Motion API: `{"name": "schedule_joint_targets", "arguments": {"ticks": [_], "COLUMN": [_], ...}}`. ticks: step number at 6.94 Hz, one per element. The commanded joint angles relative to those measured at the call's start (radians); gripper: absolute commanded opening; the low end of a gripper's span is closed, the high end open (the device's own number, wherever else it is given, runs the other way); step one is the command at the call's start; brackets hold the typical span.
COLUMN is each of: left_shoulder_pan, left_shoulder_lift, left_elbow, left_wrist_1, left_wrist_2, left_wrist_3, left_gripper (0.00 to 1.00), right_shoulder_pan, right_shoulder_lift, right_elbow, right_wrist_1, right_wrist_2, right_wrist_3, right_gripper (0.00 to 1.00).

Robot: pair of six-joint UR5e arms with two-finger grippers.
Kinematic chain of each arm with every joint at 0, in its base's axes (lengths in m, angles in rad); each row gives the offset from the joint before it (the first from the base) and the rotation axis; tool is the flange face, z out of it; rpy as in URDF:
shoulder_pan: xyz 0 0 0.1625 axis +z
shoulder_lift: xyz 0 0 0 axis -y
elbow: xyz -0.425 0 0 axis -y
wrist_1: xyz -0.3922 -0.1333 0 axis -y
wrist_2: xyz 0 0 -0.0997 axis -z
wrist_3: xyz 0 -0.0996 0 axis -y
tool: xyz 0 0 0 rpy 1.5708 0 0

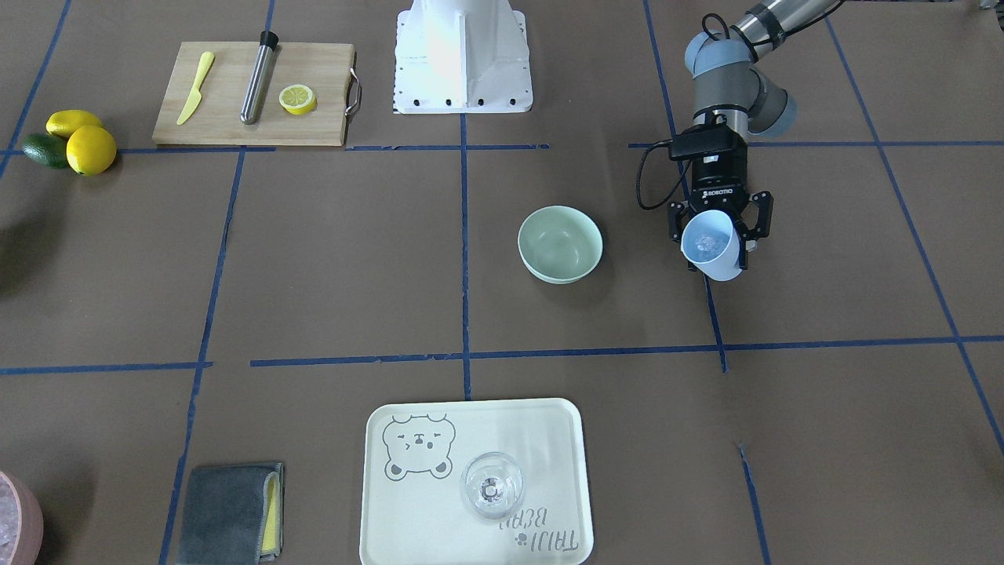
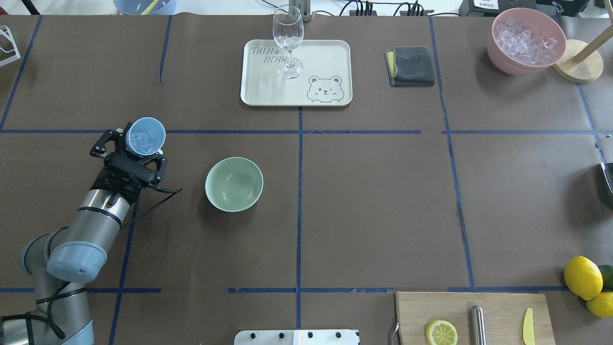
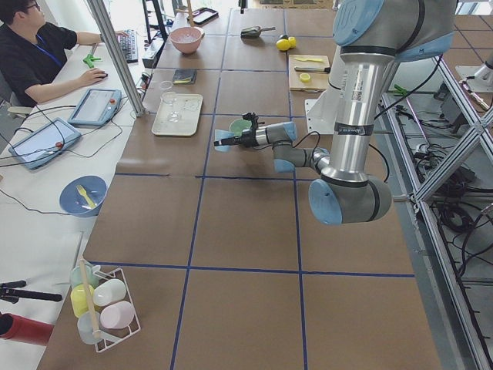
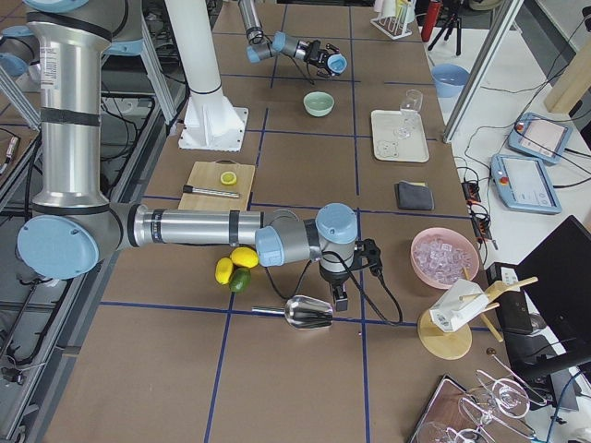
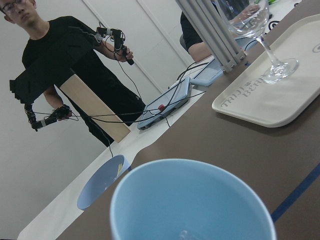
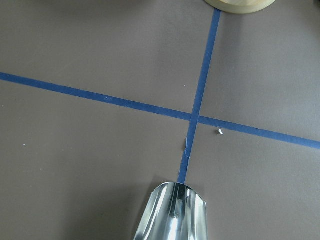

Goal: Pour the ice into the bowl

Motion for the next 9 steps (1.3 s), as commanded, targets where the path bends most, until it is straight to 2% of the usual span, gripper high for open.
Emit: {"name": "schedule_joint_targets", "arguments": {"ticks": [1,2,4,5,8,9], "left_shoulder_pan": [0.062,0.064,0.065,0.065,0.067,0.067], "left_shoulder_lift": [-0.049,-0.052,-0.056,-0.057,-0.06,-0.059], "left_elbow": [0.005,-0.019,-0.023,-0.035,-0.046,-0.047], "left_wrist_1": [0.071,0.069,0.072,0.062,0.06,0.062], "left_wrist_2": [0.068,0.07,0.072,0.07,0.067,0.068], "left_wrist_3": [0.064,0.233,0.383,0.595,0.864,0.888], "left_gripper": [0.0,0.0,0.0,0.0,0.0,0.0], "right_shoulder_pan": [0.011,0.016,0.016,0.016,0.016,0.014], "right_shoulder_lift": [-0.001,0.001,0.002,0.005,0.007,0.007], "right_elbow": [0.0,0.0,0.0,-0.003,-0.006,-0.006], "right_wrist_1": [-0.001,-0.001,-0.001,-0.001,-0.001,-0.001], "right_wrist_2": [0.0,-0.002,-0.002,-0.002,-0.002,-0.002], "right_wrist_3": [0.002,0.002,0.003,0.003,0.005,0.003], "right_gripper": [1.0,1.0,1.0,1.0,1.0,1.0]}}
